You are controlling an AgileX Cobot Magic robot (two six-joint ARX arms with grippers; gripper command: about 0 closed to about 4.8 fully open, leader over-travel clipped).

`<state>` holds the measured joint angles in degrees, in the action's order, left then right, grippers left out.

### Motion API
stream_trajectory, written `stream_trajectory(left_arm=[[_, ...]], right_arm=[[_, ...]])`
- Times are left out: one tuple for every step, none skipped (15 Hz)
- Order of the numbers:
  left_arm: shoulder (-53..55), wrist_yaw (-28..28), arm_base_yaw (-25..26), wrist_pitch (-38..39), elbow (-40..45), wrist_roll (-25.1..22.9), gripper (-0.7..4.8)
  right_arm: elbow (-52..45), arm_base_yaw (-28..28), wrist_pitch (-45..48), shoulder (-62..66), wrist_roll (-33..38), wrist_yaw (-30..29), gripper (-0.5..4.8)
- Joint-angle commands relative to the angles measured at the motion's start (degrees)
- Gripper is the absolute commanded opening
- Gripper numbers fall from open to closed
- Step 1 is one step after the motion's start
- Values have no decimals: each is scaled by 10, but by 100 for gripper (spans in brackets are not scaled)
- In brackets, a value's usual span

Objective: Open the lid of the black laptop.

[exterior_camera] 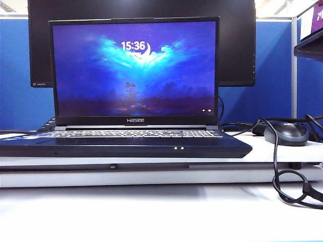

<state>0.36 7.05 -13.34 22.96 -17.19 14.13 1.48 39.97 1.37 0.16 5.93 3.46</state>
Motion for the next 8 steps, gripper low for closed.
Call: stream_trajectory(left_arm=[[-2,36,34,-128,59,-6,-3],[-2,36,47,-182,89,-4,-3],[-2,35,59,-223,110,-3,-3],[-2,35,82,-259,133,-3,-3],[-2,35,97,-261,140,-5,-3],[-2,33,104,-261,143,-7,-3],[-2,33,118,-261,147,-15,-3],[-2,32,135,-263,154,-18,-3]], right_arm=[[2,0,4,-1,0,0,-1],[2,0,4,-1,0,0,-1],[2,0,4,-1,0,0,-1],[2,0,4,-1,0,0,-1],[2,0,4,-1,1,0,-1],[2,0,4,-1,1,0,-1],[2,0,4,-1,0,0,-1],[2,0,4,-1,1,0,-1]])
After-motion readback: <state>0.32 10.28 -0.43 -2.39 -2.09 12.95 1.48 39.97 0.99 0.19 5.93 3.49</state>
